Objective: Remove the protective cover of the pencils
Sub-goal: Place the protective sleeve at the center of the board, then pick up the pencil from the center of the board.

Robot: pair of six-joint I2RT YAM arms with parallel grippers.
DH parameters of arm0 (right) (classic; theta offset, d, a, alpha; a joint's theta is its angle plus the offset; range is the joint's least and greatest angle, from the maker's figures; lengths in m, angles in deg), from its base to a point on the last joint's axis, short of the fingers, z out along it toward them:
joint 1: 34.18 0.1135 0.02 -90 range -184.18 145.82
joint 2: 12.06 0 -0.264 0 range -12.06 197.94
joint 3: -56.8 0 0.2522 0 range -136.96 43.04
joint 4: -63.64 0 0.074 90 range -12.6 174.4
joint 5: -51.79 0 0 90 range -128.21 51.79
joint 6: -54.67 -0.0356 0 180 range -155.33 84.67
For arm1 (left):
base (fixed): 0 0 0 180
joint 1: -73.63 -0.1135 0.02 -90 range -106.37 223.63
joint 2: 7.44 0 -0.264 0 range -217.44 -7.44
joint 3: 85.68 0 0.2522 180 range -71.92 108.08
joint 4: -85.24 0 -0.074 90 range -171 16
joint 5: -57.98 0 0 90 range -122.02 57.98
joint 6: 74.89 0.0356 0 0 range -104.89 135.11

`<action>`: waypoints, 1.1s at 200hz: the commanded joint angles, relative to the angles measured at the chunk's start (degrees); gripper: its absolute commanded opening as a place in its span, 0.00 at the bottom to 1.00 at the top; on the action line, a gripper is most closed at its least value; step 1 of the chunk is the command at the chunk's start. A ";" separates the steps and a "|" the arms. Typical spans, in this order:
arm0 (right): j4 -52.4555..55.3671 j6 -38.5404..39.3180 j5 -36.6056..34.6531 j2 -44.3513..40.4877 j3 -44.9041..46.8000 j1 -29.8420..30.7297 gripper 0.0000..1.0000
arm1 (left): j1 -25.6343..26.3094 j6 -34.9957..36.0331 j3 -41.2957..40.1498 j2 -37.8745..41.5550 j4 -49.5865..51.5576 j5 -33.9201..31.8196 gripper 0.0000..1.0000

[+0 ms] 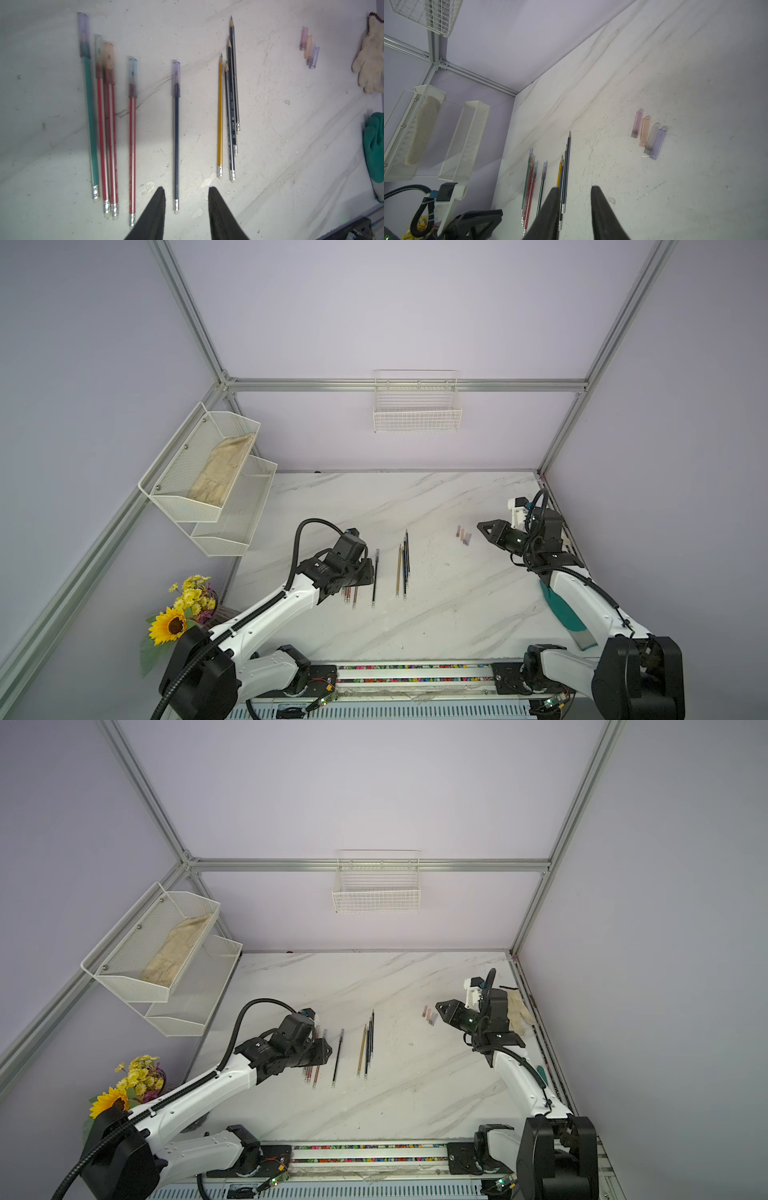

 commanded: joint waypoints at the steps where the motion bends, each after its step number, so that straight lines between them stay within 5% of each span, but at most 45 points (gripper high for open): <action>1: -4.48 0.96 1.81 -1.69 5.46 0.17 0.29 | -5.03 -1.26 -4.20 2.13 1.67 -0.50 0.33; 49: -7.47 4.72 -1.07 1.42 9.60 0.62 0.30 | -4.61 0.00 -6.06 -4.44 -9.69 10.32 0.28; 130: -9.16 3.78 -2.30 0.01 12.33 1.59 0.30 | 4.95 0.27 3.37 -23.62 -6.15 0.98 0.29; 220: -9.45 3.42 0.13 1.00 11.71 1.59 0.31 | 8.63 2.39 11.45 -31.43 6.29 -6.81 0.21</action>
